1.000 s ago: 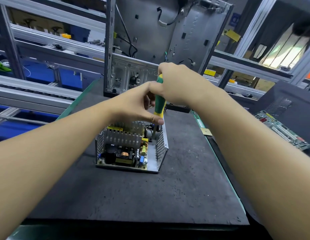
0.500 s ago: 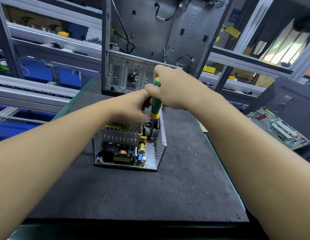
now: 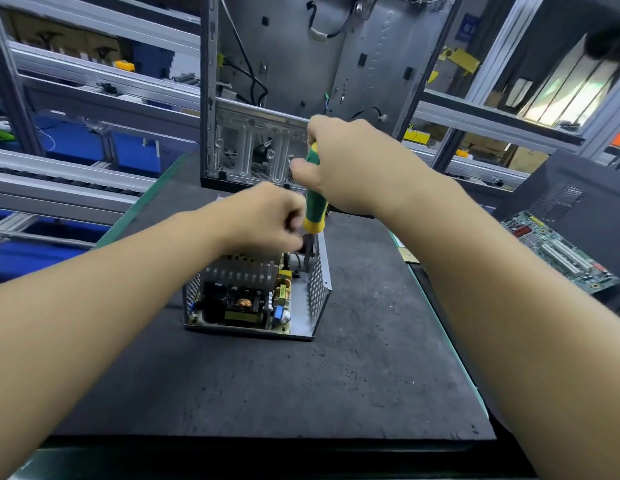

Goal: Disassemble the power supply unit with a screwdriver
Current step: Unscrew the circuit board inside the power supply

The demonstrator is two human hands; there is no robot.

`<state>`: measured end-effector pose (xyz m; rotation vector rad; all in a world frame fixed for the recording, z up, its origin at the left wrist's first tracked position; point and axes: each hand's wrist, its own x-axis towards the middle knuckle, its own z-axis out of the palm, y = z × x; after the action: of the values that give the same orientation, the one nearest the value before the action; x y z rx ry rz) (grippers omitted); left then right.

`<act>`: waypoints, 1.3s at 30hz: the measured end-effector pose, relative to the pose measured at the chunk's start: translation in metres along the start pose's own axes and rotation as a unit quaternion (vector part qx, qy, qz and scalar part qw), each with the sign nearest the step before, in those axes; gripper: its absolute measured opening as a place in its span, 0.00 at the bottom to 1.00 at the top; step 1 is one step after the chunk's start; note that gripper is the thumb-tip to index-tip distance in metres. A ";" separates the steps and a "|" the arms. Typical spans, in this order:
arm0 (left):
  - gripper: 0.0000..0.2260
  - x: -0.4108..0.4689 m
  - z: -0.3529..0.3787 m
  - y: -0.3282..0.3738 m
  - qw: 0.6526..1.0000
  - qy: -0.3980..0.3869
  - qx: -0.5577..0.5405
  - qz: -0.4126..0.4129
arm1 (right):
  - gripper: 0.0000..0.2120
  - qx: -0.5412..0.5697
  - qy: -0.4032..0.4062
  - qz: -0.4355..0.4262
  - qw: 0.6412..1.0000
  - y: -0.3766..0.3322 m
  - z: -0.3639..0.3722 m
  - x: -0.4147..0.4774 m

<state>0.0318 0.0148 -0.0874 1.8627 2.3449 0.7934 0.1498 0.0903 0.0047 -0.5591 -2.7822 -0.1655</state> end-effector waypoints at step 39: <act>0.07 0.015 0.047 0.040 0.939 -0.043 0.265 -0.214 | 0.14 0.097 0.251 0.146 0.952 0.079 0.090 -0.035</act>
<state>0.0800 0.0515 -0.1074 1.3632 2.9438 0.0297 0.1876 0.1656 -0.0869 -0.7477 -2.1673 0.0294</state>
